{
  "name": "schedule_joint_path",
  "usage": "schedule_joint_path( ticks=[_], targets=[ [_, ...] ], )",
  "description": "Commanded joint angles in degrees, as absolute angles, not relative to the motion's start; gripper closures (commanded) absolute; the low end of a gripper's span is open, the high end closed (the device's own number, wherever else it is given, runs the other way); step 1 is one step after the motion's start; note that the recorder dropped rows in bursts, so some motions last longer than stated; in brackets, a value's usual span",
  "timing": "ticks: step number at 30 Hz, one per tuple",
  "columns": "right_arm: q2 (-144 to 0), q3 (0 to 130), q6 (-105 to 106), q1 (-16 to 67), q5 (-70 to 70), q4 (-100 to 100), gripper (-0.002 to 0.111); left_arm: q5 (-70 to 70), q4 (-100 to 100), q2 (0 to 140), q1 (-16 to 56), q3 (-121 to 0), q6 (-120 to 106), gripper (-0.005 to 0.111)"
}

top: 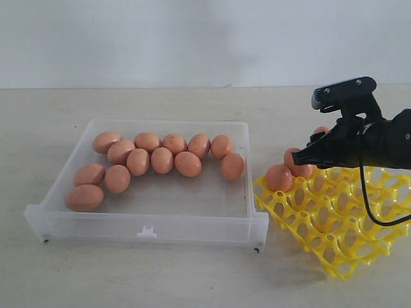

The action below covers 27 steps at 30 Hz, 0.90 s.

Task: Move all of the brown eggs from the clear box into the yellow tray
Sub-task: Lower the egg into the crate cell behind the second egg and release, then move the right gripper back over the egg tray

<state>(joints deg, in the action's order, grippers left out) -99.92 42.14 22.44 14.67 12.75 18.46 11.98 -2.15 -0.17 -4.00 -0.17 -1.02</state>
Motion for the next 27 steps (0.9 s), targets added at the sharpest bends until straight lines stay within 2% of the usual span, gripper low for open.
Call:
schedule_joint_path(
  ticks=[1,14,25,27],
  targets=[
    [-99.9,42.5,22.3,14.2,14.0,18.2,0.044,11.6,-2.0,0.0,-4.0,0.0,-1.2,0.111],
    [-99.3,42.5,22.3,14.2,14.5,18.3,0.045,11.6,-2.0,0.0,-4.0,0.0,-1.2,0.111],
    [-91.6,42.5,23.0,11.9,16.1,20.9,0.045,11.6,-2.0,0.0,-4.0,0.0,-1.2,0.111],
    [-89.2,42.6,22.3,12.0,15.3,20.9,0.048,11.6,-2.0,0.0,-4.0,0.0,-1.2,0.111]
  ],
)
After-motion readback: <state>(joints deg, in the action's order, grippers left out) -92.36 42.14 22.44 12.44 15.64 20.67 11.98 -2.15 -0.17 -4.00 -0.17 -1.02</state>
